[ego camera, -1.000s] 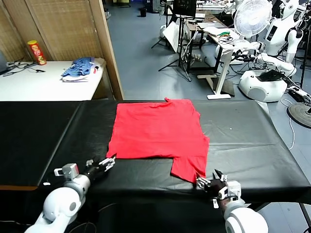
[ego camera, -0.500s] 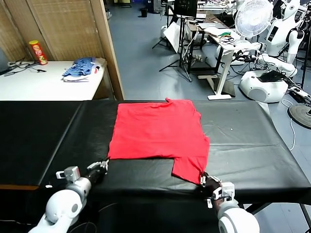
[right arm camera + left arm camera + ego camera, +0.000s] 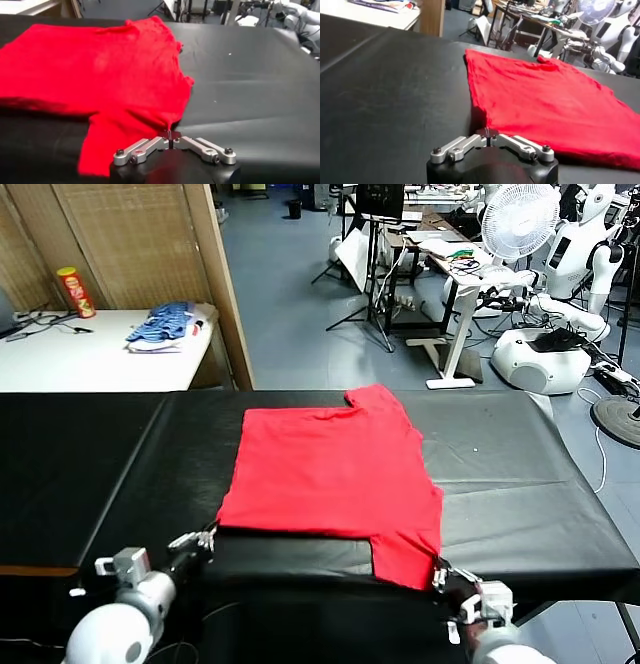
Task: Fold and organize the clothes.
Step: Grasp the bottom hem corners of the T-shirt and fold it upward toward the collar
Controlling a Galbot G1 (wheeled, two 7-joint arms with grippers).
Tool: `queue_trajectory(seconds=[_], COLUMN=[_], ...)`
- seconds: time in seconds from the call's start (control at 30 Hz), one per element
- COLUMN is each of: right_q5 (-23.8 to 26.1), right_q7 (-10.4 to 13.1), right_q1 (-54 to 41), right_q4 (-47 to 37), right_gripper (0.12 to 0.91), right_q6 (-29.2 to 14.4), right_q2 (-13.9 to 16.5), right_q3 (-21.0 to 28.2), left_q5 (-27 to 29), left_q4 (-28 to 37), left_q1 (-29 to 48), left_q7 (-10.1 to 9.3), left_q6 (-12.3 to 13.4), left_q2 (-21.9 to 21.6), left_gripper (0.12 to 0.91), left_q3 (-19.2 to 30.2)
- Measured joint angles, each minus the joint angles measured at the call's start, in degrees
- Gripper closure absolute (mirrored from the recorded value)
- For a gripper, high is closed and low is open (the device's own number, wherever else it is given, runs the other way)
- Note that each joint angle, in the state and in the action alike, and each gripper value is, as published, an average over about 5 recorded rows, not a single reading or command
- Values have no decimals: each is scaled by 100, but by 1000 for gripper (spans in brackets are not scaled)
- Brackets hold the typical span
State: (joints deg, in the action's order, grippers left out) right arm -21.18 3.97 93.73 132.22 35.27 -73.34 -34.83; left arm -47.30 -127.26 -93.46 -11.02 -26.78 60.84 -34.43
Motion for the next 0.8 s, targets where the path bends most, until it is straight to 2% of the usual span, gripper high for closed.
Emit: queue_trajectory(seconds=[0.13, 0.3, 0.63, 0.8], right_q5=[-163, -268, 43, -43], right_q7=[-134, -226, -457, -668], right_q1=[-625, -1478, -3047, -3427], right_q4=[-529, -1276, -2976, -3438], right_gripper=[903, 903, 903, 895], right_q6=[-387, -594, -968, -933], right_q2=[247, 447, 537, 556], right_q3=[48, 252, 950, 1152], left_q5=[56, 193, 303, 569], left_q4=[-128, 39, 974, 1591], left_q1=[46, 482, 1514, 2057], left_q7=[23, 52, 63, 91], left_q6=[188, 332, 415, 413], left_q2=[135, 257, 214, 131], left_gripper=[905, 905, 905, 905], left_q3=[8, 147, 457, 701])
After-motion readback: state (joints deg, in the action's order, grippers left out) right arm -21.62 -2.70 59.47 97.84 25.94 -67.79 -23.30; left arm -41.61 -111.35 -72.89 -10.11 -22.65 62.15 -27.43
